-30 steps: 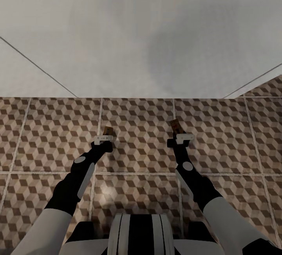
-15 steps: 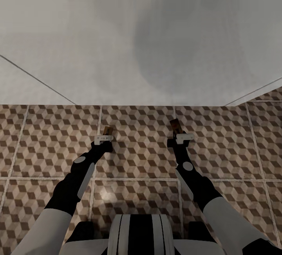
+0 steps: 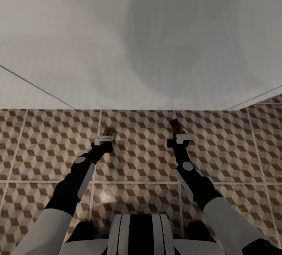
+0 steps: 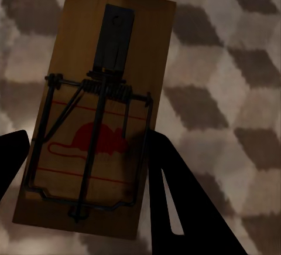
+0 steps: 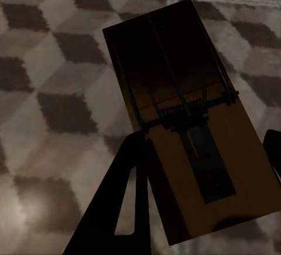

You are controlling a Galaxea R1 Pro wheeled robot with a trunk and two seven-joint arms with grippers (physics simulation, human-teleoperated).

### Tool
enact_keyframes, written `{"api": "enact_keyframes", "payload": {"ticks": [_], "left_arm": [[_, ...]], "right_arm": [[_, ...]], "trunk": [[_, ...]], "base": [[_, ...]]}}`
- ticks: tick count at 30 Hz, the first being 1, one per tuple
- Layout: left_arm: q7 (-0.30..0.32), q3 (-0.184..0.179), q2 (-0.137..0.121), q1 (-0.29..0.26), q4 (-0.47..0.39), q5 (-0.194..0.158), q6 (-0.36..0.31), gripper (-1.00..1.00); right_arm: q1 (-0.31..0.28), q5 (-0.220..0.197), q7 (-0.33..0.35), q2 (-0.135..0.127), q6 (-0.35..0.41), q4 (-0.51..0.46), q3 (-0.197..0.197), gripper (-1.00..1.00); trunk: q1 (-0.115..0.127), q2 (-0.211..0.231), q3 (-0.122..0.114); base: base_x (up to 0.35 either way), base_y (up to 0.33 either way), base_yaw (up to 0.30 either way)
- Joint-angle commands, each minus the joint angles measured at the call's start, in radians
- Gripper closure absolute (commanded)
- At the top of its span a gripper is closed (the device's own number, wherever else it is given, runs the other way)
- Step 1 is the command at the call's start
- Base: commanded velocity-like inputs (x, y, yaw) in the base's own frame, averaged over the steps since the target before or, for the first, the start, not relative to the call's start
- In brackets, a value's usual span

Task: Take the four mousetraps from the cabinet in the bathroom and place them on the bathroom floor. Make sure all four end up on the same floor surface, and ensure that at least two of them are either under or directly next to the same bathroom sink.

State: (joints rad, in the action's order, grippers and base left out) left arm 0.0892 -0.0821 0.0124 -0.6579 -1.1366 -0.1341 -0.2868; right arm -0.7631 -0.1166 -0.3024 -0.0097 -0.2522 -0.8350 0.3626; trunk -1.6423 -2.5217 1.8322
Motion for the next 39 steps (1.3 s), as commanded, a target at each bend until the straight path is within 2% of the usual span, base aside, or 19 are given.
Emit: {"api": "enact_keyframes", "payload": {"ticks": [1,39], "left_arm": [[0.003,0.001,0.000,0.000,-0.001,-0.009,-0.006,1.00],[0.003,0.001,0.001,0.000,-0.003,-0.009,-0.006,1.00]], "right_arm": [[-0.001,-0.011,-0.006,-0.001,-0.006,0.001,0.006,1.00],[-0.001,-0.012,-0.006,0.000,0.000,0.001,0.007,1.00]], "trunk": [[0.000,0.000,0.000],[0.000,0.000,0.000]], "base": [[0.027,0.000,0.000],[0.011,0.000,0.000]]}}
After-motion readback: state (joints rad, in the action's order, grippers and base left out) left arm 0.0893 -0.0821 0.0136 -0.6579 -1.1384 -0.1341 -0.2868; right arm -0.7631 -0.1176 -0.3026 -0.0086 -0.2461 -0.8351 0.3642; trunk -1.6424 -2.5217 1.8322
